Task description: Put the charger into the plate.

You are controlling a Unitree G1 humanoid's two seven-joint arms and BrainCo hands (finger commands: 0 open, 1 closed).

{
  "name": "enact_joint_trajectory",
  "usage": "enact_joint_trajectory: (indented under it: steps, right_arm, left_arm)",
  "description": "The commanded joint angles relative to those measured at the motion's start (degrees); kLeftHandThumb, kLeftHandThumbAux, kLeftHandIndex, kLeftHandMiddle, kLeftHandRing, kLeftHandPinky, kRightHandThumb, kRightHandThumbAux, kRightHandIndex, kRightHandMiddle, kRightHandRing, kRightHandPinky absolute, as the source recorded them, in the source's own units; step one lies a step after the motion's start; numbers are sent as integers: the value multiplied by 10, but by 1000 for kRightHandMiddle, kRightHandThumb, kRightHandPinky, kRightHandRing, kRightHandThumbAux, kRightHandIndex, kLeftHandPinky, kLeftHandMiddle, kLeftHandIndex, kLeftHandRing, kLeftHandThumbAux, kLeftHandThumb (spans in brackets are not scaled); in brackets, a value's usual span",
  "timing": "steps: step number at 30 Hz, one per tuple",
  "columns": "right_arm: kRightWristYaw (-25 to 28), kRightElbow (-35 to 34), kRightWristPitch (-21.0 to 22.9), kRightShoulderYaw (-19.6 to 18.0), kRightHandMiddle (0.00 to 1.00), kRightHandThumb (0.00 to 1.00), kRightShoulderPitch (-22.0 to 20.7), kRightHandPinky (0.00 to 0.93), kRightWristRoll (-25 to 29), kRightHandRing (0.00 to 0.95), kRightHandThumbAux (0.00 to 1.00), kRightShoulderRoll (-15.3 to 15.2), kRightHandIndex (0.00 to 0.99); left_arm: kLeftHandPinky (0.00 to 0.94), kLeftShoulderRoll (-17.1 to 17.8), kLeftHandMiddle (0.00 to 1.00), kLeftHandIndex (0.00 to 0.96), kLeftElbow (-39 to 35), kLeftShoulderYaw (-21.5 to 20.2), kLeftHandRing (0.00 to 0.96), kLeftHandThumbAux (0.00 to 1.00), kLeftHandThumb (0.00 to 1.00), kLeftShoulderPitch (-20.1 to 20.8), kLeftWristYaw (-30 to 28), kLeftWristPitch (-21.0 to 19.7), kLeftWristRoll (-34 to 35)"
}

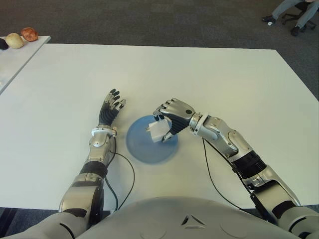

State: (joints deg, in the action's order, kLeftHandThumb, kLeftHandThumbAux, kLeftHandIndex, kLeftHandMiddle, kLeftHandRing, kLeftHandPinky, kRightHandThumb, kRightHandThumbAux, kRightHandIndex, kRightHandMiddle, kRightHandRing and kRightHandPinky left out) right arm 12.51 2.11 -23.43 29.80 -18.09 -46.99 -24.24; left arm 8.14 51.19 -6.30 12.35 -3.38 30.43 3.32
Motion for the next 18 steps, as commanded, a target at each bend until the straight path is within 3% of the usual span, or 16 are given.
enact_joint_trajectory:
  steps: [1,18]
  right_arm:
    - [12,8,0,7,866,748,4,878,6,870,705,2,442]
    - [10,31,3,13,858,747,-2,875,3,863,706,21,442]
  left_arm:
    - [124,-22,114,56,37,10,115,610,0,-42,2,-55,-9]
    - [127,-29,104,56,44,9,108,612,0,-37,6,-61,-7]
